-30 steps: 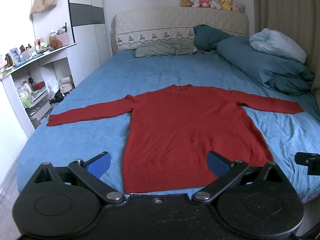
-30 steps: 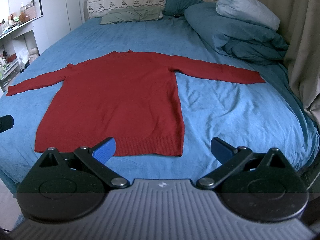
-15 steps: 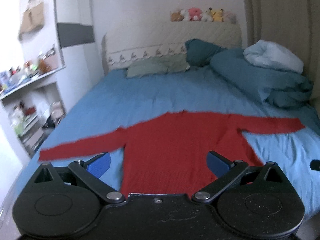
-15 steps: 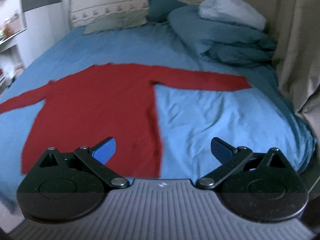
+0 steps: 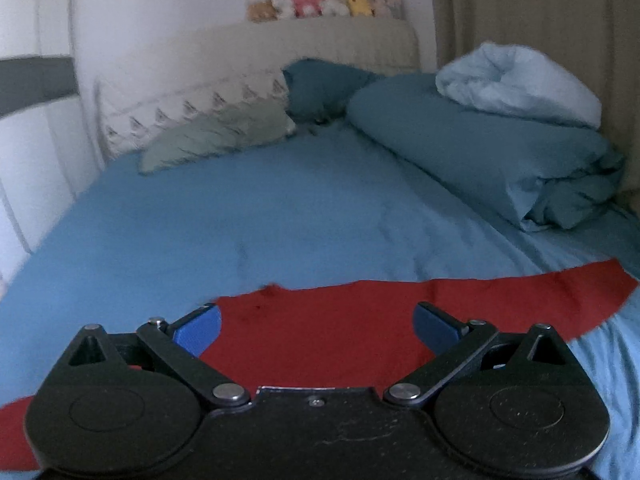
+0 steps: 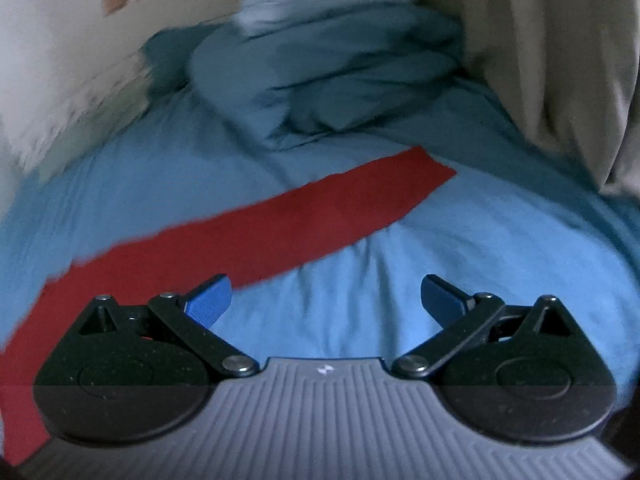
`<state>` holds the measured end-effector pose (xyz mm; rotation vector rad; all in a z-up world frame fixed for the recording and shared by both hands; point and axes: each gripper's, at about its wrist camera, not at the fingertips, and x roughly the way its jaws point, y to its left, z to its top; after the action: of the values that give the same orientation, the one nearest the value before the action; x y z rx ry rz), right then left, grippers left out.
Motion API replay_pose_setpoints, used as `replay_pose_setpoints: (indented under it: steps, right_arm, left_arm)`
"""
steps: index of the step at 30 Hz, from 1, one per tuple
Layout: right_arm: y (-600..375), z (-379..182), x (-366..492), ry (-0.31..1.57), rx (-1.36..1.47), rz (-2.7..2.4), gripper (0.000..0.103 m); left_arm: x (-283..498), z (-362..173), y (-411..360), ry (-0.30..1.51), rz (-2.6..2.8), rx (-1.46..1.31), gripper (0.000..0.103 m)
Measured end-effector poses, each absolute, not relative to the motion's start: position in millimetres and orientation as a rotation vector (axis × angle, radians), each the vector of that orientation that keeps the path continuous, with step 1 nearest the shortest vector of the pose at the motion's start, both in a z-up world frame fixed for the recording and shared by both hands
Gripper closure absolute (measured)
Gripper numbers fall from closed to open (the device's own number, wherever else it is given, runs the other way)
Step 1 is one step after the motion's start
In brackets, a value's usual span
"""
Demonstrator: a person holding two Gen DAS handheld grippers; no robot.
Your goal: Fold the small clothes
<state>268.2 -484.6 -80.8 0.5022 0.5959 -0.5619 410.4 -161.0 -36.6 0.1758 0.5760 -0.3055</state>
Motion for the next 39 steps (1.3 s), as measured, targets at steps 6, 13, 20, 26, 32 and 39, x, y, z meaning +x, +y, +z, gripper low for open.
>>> replay_pose_setpoints:
  steps: [6, 13, 20, 26, 32, 39]
  right_arm:
    - [-542.7, -136.4, 316.1, 0.573, 0.533, -0.672, 0.0]
    - [-580.9, -184.1, 362.4, 0.607, 0.501, -0.778, 0.007]
    - [-589.7, -184.7, 391.9, 0.628, 0.384, -0.846, 0.051]
    - [-593.4, -169.4, 402.2, 0.67, 0.375, -0.829, 0.081]
    - [-551.2, -102.2, 428.7, 0.598, 0.398, -0.643, 0.081]
    - [-402.9, -36.6, 501.7, 0.508, 0.285, -0.156, 0.081]
  left_arm:
    - [482.7, -91.3, -218.6, 0.696, -0.321, 0.218, 0.0]
    - [534.4, -151.0, -267.4, 0.872, -0.335, 0.243, 0.0]
    - [548.8, -181.4, -285.3, 0.952, -0.317, 0.269, 0.0]
    - [556.8, -173.4, -270.5, 1.021, -0.371, 0.24, 0.0]
    - [560.3, -137.2, -214.1, 1.044, -0.354, 0.121, 0.0]
    - [544.4, -92.4, -91.0, 0.97, -0.174, 0.042, 0.0]
